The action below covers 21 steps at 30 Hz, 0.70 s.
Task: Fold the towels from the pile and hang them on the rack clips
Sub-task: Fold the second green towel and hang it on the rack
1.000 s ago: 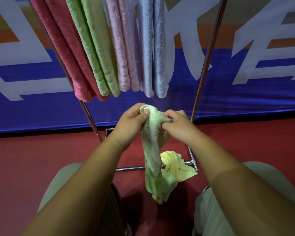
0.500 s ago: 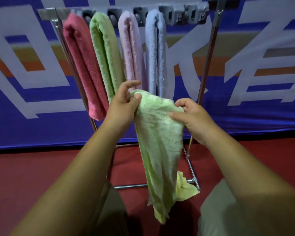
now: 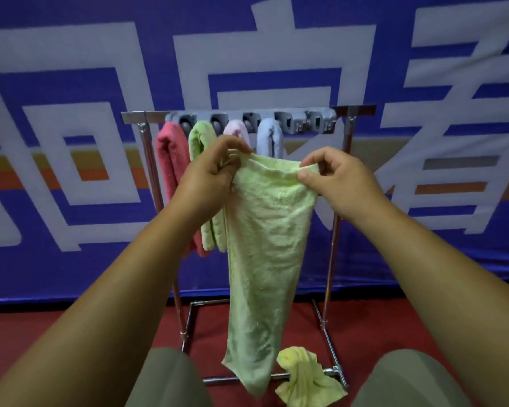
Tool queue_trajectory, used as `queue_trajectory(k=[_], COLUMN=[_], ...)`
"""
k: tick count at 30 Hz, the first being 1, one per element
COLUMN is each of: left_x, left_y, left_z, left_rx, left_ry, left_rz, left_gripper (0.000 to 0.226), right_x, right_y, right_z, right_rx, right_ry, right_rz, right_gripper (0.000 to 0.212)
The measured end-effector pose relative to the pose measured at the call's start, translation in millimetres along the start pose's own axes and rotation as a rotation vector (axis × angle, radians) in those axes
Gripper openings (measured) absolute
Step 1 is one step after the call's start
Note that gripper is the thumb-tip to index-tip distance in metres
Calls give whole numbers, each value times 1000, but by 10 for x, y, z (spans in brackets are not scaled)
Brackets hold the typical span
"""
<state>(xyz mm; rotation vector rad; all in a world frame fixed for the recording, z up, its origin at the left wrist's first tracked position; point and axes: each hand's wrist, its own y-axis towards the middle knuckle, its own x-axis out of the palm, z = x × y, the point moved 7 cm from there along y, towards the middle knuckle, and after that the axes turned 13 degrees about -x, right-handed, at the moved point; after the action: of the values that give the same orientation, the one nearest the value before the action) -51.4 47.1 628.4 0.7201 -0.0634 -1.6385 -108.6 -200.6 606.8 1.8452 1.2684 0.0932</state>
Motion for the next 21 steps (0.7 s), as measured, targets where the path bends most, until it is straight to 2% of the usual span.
queue_trajectory(k=[7,11,17,21], left_x=[-295,-384,-419,-435], left_y=[72,66,29,50], left_z=[236,222,226,269], left_rx=[108,65,55,67], left_ry=[284,298,350,353], left_rz=[19,29,-15,-22], left_gripper=[9,2,5,6], right_x=[-139,-108,-67,-47], right_y=[160,203,260,291], right_z=[-338,-452,-559,-531], right_rx=[-121,-149,-187,-148], right_ry=[-242,-277,-317,-342], right_rz=[-99,-99,-115,-167], right_gripper=[17,21,24,26])
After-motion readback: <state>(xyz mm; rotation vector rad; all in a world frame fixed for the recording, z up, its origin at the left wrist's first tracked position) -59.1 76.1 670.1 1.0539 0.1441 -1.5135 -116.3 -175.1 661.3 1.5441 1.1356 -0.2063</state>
